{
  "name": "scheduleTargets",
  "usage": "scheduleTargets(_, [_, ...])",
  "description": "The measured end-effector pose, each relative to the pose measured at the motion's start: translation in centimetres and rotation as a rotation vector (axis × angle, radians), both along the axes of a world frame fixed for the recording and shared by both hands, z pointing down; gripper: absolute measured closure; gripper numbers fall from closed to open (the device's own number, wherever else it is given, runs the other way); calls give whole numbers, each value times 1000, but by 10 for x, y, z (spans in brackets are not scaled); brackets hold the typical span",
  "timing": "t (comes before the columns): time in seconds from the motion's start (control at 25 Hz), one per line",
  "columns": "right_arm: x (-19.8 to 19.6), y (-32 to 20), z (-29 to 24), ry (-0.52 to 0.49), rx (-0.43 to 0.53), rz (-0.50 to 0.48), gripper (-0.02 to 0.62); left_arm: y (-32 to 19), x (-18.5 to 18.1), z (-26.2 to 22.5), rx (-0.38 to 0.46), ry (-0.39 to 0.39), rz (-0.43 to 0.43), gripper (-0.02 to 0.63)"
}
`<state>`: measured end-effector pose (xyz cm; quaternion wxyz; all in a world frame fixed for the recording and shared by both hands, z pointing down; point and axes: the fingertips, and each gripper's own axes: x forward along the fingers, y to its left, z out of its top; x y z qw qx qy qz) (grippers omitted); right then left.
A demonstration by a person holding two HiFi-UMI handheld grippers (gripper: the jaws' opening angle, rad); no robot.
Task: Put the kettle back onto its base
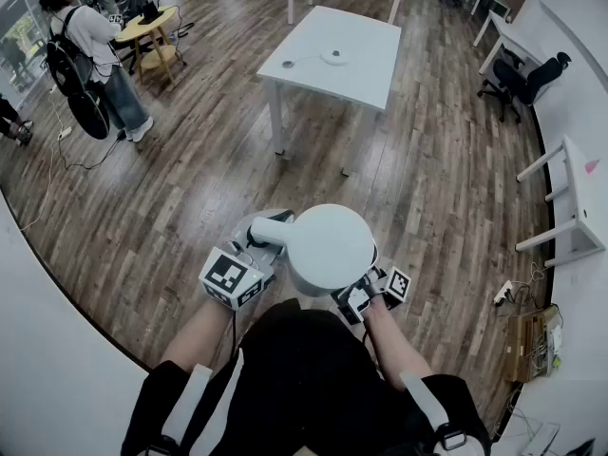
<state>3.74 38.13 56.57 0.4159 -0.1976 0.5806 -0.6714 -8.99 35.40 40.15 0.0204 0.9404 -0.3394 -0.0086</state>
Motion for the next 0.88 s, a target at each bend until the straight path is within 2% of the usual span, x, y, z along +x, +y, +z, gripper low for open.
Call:
scheduleTargets(0.24, [11, 4, -1, 10, -14, 7, 313, 2, 9, 1, -14, 8, 5, 611])
scheduleTargets(0.88, [72, -5, 4, 10, -11, 34, 320, -9, 71, 5, -24, 2, 31, 611])
